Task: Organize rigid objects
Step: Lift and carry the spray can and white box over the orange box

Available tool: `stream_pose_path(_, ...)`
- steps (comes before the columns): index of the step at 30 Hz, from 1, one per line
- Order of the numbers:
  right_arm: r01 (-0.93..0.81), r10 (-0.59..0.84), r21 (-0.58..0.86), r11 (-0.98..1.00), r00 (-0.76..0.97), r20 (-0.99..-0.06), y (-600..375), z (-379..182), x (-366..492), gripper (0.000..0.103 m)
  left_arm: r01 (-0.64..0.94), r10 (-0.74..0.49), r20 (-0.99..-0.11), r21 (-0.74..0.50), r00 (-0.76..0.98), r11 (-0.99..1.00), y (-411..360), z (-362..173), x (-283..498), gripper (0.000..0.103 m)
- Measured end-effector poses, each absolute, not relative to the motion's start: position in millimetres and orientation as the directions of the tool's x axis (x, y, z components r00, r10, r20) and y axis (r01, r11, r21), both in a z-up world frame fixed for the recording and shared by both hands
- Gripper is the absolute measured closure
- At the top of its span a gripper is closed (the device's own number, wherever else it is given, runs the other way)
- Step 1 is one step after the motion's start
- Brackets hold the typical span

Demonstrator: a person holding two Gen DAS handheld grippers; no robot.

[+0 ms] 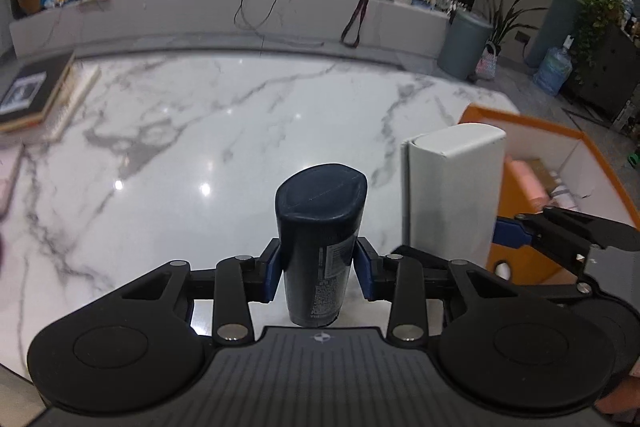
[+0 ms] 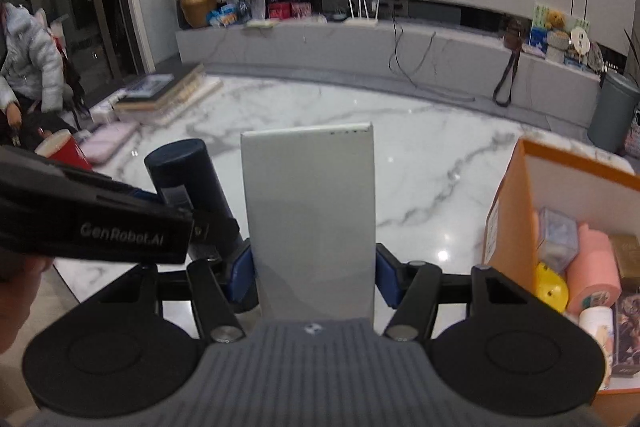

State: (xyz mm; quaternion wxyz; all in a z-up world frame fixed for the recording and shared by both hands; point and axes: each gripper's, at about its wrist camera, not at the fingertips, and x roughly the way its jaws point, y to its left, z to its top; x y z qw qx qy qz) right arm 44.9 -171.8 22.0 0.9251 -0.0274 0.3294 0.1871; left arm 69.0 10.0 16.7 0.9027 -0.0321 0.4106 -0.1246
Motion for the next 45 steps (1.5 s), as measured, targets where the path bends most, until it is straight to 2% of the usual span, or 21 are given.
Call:
stream_pose_path(7,-0.374,0.361,0.09,0.923,0.762,-0.538,-216,78,33,0.043,0.292,-0.306,-0.661,-0.135,0.685,0.947,-24,83,57,0.06)
stream_pose_path(14,-0.321,0.302,0.075,0.944,0.754,-0.583,-292,112,44,0.042,0.449,-0.413,-0.638,-0.117,0.649,0.886,-97,120,65,0.06)
stream_pose_path(20,-0.242,0.211,0.05,0.969,0.702,-0.68,-350,99,63,0.042,0.513,-0.434,-0.671,-0.092,0.601,0.853,-157,109,88,0.06)
stream_pose_path(22,-0.208,0.209,0.09,0.974,0.668,-0.715,-365,87,72,0.043,0.517,-0.434,-0.684,-0.097,0.587,0.851,-172,103,96,0.06)
stream_pose_path(26,-0.182,0.268,0.198,0.963,0.644,-0.717,-387,73,84,0.043,0.525,-0.428,-0.713,-0.099,0.555,0.845,-189,87,109,0.06)
stream_pose_path(30,-0.262,0.24,0.097,0.96,0.599,-0.764,-380,61,100,0.043,0.523,-0.412,-0.736,-0.094,0.537,0.847,-197,76,114,0.06)
stream_pose_path(35,-0.296,0.233,0.086,0.951,0.508,-0.829,-390,45,119,0.043,0.544,-0.414,-0.759,-0.095,0.502,0.834,-203,64,117,0.06)
stream_pose_path(45,-0.177,0.064,0.001,0.984,0.347,-0.936,-453,41,133,0.043,0.589,-0.453,-0.799,-0.158,0.395,0.793,-232,33,137,0.06)
